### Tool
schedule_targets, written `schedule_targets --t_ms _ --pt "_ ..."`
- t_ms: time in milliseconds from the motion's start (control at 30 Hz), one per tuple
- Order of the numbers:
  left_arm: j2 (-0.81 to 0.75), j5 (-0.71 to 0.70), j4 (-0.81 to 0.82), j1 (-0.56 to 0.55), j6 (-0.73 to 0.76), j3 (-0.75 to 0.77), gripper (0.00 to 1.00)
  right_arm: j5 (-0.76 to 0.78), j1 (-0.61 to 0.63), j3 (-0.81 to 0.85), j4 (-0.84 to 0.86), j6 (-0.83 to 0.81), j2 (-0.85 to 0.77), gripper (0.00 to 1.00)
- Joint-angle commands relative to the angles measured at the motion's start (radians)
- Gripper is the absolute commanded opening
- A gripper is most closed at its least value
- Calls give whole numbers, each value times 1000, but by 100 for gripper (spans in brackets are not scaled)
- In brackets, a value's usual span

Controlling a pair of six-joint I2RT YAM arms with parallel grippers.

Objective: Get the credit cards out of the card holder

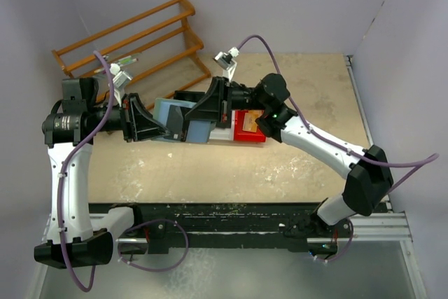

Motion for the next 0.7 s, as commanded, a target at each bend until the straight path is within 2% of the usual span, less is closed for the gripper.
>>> schedule_targets --t_ms 0,433,533,667 --pt "-8 32 7 4 21 14 13 -35 -33 -21 14 -20 -69 0" --pt "-12 -33 2 4 28 17 9 -33 -88 -83 -13 -31 -141 0" --pt "-7 -89 7 4 28 21 4 -40 -118 -102 -44 -46 -161 0" --pt "-7 -224 28 4 31 22 0 -45 -187 -123 -187 -126 -202 0"
